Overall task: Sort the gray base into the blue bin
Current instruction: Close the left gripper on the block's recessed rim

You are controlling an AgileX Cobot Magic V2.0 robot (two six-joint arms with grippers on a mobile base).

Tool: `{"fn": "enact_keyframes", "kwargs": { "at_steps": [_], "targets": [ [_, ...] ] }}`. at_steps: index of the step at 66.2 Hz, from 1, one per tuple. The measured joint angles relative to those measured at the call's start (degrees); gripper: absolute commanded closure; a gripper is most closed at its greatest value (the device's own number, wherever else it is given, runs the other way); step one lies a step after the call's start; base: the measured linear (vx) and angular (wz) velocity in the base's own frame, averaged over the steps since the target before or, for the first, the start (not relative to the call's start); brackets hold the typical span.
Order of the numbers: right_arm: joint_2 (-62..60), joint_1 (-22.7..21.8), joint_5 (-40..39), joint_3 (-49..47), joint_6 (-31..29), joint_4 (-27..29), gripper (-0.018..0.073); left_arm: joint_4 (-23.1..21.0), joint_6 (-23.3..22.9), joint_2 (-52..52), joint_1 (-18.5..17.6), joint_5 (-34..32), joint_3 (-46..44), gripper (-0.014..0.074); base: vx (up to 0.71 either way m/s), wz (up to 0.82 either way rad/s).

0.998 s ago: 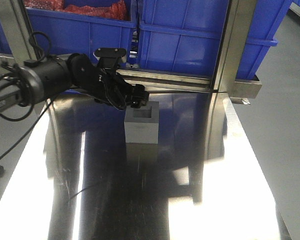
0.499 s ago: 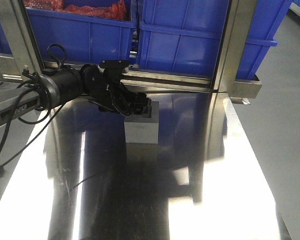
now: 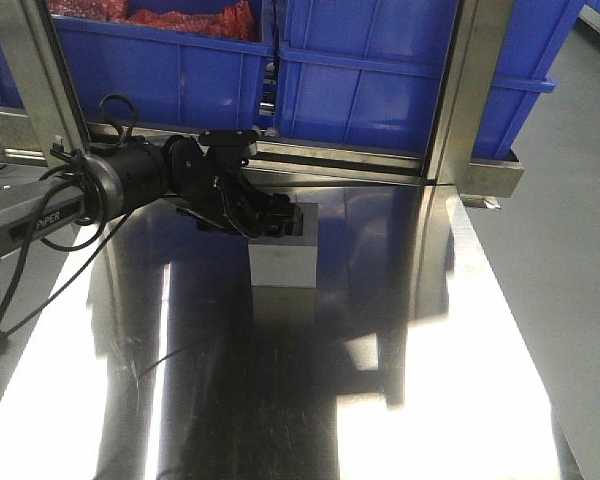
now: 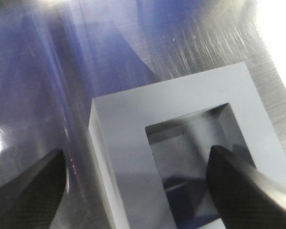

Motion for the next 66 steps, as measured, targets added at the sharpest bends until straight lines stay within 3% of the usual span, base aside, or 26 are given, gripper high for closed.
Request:
{"fn": "enact_keyframes", "kwargs": {
  "at_steps": [22,27,44,53,66],
  "targets": [
    [0.0,0.0,0.0,0.0,0.0,0.0,0.0564,-0.1,-0.06,0.43,0.04,0.36,-0.46,0.0036,0.0,0.0],
    [0.0,0.0,0.0,0.0,0.0,0.0,0.0564,-0.21,-0.06,0.43,0.04,0.48,-0.46,0.0095,0.0,0.0],
    [0.0,0.0,0.0,0.0,0.0,0.0,0.0564,-0.56,-0.06,0.21,0.04,1.45,-0.74,0.044,0.0,0.0],
    [0.0,0.0,0.0,0.0,0.0,0.0,0.0564,-0.28,0.18,0.15,0.11,1.71,-0.97,0.058,0.0,0.0],
    [0.0,0.0,0.0,0.0,0.0,0.0,0.0564,-0.18,0.2,0.07,0.11,1.71,-0.97,0.0604,0.0,0.0]
  ]
}}
